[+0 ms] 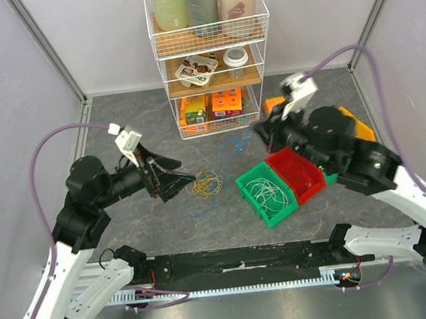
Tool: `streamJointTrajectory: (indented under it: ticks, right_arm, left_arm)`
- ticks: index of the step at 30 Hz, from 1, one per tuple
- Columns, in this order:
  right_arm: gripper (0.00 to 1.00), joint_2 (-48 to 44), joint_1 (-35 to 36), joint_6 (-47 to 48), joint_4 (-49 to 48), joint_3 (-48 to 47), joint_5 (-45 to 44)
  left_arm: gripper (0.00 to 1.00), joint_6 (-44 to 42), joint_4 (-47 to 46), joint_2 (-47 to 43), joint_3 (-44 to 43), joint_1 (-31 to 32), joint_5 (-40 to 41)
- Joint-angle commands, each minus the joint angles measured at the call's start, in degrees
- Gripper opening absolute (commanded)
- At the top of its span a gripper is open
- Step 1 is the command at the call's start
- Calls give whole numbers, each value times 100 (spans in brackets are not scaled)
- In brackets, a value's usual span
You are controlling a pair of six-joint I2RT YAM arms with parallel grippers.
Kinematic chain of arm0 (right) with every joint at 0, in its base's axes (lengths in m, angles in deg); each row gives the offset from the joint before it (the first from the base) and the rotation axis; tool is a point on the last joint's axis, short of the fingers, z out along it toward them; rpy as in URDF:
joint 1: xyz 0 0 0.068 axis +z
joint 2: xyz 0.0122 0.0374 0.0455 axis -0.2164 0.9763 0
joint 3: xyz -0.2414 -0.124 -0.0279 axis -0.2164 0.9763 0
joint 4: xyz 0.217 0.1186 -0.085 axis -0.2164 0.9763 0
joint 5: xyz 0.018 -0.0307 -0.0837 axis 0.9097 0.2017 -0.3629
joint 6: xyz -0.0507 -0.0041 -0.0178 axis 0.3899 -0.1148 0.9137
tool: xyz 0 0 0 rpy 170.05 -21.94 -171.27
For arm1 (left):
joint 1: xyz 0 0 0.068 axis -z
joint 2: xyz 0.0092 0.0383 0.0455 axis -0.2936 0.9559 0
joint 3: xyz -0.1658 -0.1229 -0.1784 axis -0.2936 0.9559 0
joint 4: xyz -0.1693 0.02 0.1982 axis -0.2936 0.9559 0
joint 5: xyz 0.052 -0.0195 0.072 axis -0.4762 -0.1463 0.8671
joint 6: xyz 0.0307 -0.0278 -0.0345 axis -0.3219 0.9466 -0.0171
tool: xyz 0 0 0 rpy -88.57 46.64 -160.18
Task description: Untangle the cables
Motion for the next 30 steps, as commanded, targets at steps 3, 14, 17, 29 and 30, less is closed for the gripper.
streamJointTrajectory:
  ticks: [3, 14, 17, 29, 30]
  right_arm:
    - [0, 198, -80, 409, 1634, -1751, -3597]
    - [0, 621, -2020, 586, 1961, -1544, -4164]
    - [0, 656, -2601, 585, 1698, -1008, -4120]
    - [0, 858, -3850, 893, 1285, -1445, -3707]
    - [0, 902, -3946, 902, 1276, -1489, -3698]
  left_arm:
    - [88, -188, -273, -326, -260, 3, 494]
    - [88, -197, -203, -352, -85, 11, 318]
    - [88, -223, -185, -423, -24, 11, 309]
    - [88, -302, -45, -537, 82, 11, 301]
    - [88, -302, -36, -537, 91, 29, 283]
